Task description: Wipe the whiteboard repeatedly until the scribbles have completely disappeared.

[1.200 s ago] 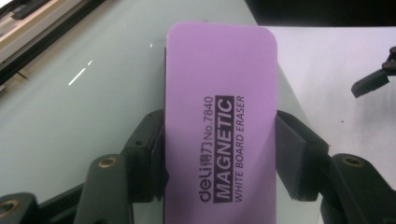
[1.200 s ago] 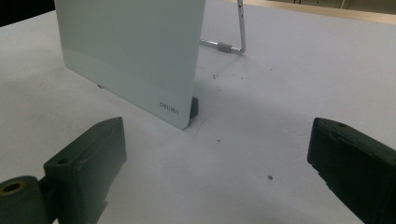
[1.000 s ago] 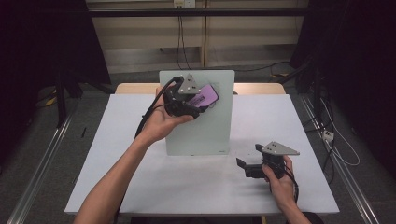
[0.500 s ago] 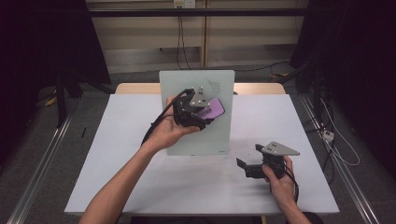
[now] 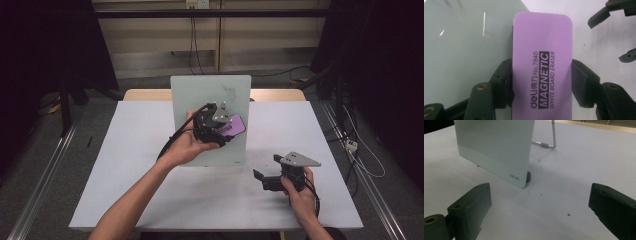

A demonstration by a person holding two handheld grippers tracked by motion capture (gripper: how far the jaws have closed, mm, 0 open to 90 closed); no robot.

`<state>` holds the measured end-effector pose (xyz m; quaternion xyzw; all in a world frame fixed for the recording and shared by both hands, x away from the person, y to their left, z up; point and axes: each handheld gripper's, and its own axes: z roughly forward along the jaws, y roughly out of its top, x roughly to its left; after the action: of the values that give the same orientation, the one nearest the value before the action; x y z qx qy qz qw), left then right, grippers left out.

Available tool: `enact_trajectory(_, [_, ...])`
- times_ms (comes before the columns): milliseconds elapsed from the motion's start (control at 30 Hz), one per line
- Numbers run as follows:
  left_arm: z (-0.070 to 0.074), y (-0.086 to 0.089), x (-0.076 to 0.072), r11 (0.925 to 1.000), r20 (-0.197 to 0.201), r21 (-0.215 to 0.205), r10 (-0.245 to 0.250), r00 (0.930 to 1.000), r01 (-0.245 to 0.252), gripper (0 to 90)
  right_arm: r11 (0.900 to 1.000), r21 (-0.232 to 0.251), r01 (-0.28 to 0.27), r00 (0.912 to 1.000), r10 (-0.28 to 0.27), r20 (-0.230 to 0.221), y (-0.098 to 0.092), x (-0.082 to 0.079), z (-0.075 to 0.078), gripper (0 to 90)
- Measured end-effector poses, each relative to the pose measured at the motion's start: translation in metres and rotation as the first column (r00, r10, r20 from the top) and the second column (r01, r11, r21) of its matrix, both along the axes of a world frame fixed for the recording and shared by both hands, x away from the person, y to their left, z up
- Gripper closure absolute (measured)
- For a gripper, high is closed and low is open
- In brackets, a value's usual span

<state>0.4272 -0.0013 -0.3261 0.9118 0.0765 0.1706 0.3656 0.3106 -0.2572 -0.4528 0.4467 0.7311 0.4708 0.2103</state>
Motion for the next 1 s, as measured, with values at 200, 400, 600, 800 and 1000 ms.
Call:
enact_trajectory(200, [0.016,0.008,0.005,0.999,0.019,-0.03,0.033,0.9993,-0.032,40.9,1.0,0.003,0.001,1.0,-0.001,-0.003,0.0,0.0,0.0,4.8])
enact_trajectory(400, [0.034,0.024,0.012,0.9944,0.026,-0.078,0.073,0.997,-0.071,40.8,1.0,0.001,0.0,1.0,0.0,-0.001,0.0,0.0,0.0,4.8])
enact_trajectory(600, [0.052,0.035,0.02,0.9882,0.027,-0.119,0.1,0.9946,-0.097,40.8,1.0,0.001,0.0,1.0,0.0,0.0,0.0,0.0,0.0,4.8])
enact_trajectory(800, [0.071,0.039,0.026,0.9816,0.041,-0.149,0.126,0.9911,-0.119,40.9,1.0,0.002,0.001,1.0,-0.001,0.0,0.0,0.0,0.0,4.8])
enact_trajectory(1000, [0.068,0.029,0.026,0.9857,0.048,-0.134,0.11,0.9928,-0.103,40.8,1.0,0.003,0.001,1.0,-0.001,-0.002,0.0,0.0,0.0,4.8])
